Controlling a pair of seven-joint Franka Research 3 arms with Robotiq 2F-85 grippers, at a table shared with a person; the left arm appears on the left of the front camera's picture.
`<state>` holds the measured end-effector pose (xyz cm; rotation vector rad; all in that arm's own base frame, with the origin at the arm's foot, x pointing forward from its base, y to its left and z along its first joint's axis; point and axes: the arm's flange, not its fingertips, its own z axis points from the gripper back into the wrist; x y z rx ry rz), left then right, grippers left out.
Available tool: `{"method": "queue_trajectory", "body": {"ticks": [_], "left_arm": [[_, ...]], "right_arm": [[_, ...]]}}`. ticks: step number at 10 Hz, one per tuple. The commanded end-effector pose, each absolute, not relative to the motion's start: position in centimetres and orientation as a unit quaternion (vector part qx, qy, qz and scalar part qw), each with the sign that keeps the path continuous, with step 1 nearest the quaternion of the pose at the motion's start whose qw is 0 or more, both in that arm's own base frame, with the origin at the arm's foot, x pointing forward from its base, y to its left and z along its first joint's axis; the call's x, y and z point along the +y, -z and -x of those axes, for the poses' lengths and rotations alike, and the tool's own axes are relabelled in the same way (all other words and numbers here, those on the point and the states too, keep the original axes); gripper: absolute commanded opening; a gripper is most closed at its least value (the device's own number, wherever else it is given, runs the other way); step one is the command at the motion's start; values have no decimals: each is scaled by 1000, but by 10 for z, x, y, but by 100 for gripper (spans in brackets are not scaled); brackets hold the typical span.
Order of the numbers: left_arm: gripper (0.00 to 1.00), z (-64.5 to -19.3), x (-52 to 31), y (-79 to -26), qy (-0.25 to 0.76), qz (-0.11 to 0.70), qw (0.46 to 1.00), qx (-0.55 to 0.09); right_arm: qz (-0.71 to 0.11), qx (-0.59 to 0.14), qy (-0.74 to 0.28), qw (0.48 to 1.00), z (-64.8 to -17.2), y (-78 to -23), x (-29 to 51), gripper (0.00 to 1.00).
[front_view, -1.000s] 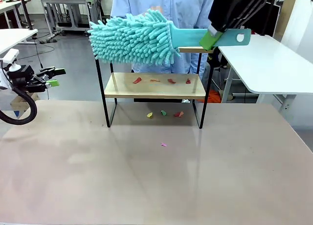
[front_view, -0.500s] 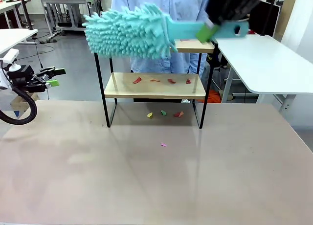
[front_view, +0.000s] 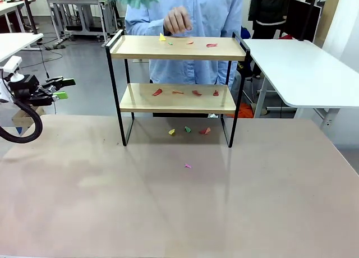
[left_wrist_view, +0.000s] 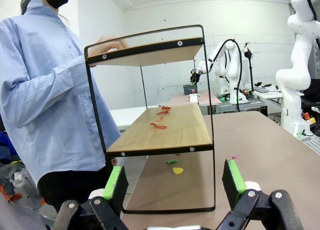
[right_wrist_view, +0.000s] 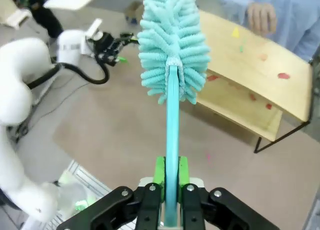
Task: Clean the shelf.
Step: Clean the specific section of the Shelf indicated by the human with the Duster.
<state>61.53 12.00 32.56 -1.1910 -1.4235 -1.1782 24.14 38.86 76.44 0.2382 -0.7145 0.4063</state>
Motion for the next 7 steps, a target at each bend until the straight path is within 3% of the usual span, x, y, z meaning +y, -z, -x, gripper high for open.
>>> {"method": "queue_trajectory", "body": {"ticks": [1, 7], "left_arm": [[100, -614, 119, -328, 487, 477, 452, -576], [100, -614, 119, -328, 487, 477, 452, -576]], "right_arm": [[-91, -350, -126, 924, -264, -771, 440, 13], [-81, -354, 9, 932, -305, -730, 506, 13]]}}
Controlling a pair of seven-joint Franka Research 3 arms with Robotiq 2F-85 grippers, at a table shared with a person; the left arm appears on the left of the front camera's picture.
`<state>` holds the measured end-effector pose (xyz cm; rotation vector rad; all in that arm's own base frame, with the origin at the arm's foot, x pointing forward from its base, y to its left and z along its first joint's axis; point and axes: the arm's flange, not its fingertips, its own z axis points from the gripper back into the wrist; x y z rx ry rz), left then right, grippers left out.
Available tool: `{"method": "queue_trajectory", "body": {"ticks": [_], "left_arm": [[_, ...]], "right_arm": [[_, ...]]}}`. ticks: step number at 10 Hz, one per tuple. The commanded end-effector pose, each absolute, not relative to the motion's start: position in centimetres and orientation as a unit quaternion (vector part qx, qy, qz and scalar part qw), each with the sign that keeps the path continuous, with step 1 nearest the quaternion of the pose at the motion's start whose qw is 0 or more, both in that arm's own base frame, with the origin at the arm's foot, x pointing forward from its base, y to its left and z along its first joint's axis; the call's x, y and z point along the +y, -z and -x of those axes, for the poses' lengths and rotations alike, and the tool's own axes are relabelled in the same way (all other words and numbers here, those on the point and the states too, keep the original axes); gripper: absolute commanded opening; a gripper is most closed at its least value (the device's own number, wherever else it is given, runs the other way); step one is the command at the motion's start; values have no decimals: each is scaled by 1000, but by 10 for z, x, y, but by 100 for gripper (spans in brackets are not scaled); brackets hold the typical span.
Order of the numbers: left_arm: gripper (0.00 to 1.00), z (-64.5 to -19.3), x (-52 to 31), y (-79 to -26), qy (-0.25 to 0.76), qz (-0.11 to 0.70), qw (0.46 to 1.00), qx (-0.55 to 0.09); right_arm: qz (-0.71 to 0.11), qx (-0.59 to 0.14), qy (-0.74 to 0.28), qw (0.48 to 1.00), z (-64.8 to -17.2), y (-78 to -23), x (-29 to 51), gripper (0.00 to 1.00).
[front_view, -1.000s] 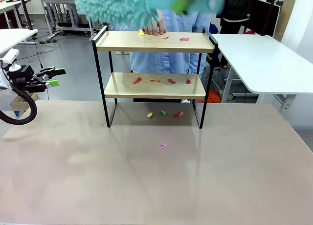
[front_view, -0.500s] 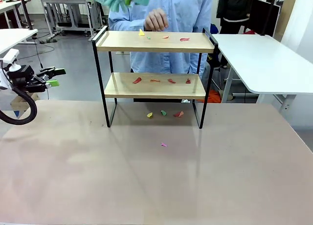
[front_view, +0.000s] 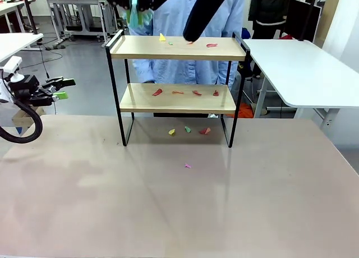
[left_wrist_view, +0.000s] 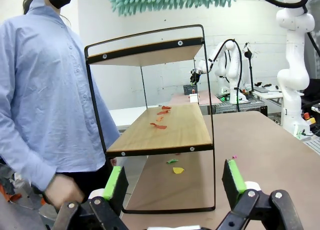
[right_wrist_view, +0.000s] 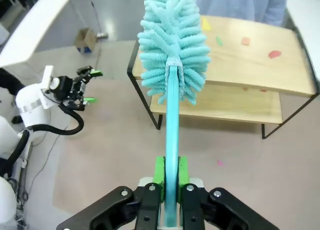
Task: Clean the shelf.
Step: Clean the specific section of the Shelf indicated by the human with the Duster.
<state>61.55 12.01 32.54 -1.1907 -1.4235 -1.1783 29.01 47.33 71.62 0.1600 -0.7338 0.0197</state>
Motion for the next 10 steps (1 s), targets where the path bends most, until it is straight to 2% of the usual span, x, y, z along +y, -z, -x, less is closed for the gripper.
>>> {"method": "queue_trajectory", "body": {"ticks": [1, 7, 10], "left_arm": [[100, -614, 119, -328, 487, 477, 452, -576], [100, -614, 119, -328, 487, 477, 452, -576], [100, -614, 119, -328, 487, 477, 452, -576]], "right_arm": [[-86, -348, 9, 934, -311, -723, 508, 13], [-119, -333, 13, 935, -341, -680, 518, 13], [-107, -308, 22, 945, -349, -662, 517, 13]]}}
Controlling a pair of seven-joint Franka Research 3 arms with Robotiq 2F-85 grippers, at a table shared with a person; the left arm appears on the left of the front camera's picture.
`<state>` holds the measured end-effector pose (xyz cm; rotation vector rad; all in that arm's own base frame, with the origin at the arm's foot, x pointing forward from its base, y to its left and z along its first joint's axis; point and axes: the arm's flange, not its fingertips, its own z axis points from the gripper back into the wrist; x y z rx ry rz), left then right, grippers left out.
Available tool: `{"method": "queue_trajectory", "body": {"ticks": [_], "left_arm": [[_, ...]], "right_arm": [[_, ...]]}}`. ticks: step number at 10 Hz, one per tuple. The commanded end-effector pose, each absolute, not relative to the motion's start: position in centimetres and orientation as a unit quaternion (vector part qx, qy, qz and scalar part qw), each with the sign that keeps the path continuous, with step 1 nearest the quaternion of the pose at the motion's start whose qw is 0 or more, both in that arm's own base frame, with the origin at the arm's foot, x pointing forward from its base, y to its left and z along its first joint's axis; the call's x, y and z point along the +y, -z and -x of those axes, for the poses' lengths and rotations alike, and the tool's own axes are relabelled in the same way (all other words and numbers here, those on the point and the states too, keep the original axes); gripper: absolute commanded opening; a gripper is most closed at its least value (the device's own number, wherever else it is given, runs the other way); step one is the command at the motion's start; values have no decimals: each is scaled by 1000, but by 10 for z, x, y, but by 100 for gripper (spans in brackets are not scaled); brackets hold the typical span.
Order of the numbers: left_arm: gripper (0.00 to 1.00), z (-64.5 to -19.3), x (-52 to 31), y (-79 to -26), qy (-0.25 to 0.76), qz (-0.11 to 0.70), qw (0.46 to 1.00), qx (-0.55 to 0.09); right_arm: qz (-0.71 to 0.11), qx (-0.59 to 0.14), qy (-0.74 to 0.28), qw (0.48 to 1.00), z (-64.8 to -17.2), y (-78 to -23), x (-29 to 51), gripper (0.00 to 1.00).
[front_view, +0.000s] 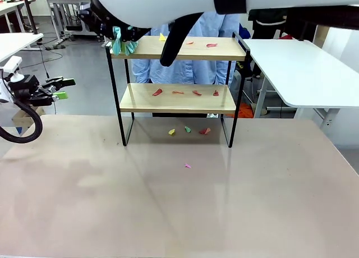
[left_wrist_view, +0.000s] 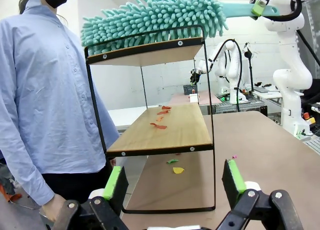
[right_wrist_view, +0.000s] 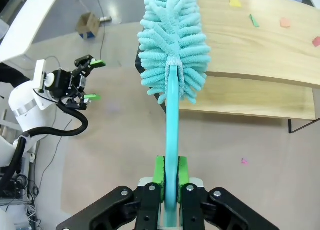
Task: Clean the shelf.
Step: Clean the specific section of the Shelf indicated by the human with the Duster.
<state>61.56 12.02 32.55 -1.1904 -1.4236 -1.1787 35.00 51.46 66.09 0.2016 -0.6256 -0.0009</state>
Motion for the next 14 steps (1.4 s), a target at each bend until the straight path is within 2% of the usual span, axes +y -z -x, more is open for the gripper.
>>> {"method": "queue_trajectory", "body": {"ticks": [1, 6, 9, 14], "left_arm": [[100, -614, 119, -328, 487, 477, 452, -576], [100, -614, 119, -328, 487, 477, 452, -576], [100, -614, 119, -328, 487, 477, 452, -576], [100, -614, 119, -328, 487, 477, 452, -576]], "right_arm": [[-108, -293, 24, 950, -350, -657, 513, 13], [-100, -297, 6, 950, -353, -656, 515, 13], [-91, -250, 43, 963, -361, -655, 446, 13], [-86, -255, 118, 956, -363, -649, 326, 13]]}}
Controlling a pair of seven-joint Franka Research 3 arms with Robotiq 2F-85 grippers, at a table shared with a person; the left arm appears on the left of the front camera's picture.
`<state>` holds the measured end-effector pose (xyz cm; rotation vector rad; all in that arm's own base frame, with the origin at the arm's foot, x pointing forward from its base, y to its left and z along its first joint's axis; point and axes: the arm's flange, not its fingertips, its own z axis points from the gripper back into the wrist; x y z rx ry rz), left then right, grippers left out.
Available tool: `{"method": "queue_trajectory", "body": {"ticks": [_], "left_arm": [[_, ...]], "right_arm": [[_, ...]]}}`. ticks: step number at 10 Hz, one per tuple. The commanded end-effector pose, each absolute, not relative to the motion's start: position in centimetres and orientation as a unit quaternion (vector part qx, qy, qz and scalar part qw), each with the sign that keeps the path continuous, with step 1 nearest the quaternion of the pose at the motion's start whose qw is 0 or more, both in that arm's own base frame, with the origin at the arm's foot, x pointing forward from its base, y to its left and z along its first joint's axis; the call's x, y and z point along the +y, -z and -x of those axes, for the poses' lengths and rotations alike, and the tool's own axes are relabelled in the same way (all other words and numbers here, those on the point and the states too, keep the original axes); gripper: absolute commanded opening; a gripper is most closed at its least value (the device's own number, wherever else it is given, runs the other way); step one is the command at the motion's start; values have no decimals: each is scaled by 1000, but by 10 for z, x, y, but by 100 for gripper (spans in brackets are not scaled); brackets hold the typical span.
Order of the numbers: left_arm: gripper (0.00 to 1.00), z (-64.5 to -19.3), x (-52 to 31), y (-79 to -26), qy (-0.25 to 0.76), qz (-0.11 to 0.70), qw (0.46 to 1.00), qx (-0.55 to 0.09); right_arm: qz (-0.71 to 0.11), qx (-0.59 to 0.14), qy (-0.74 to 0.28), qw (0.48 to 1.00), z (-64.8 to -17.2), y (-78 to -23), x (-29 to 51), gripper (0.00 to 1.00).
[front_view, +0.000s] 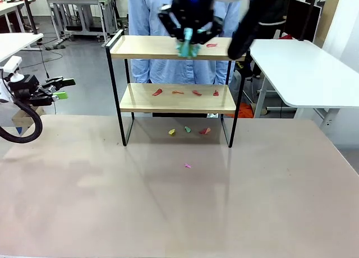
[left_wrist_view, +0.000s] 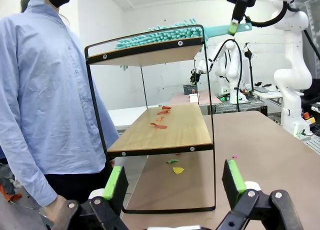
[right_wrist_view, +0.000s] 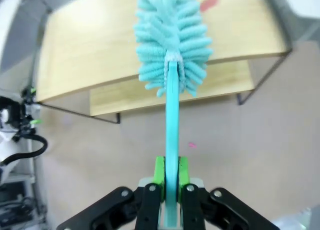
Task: Clean the shelf.
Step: Clean the specific section of the Shelf indicated by the human with the Duster.
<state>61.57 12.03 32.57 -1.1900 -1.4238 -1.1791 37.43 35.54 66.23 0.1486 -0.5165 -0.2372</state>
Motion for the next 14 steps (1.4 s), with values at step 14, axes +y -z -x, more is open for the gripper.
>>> {"method": "queue_trajectory", "body": {"ticks": [14], "left_arm": [[100, -614, 119, -328, 487, 477, 452, -576]], "right_arm": [[-168, -324, 30, 930, -310, -704, 237, 13]]}}
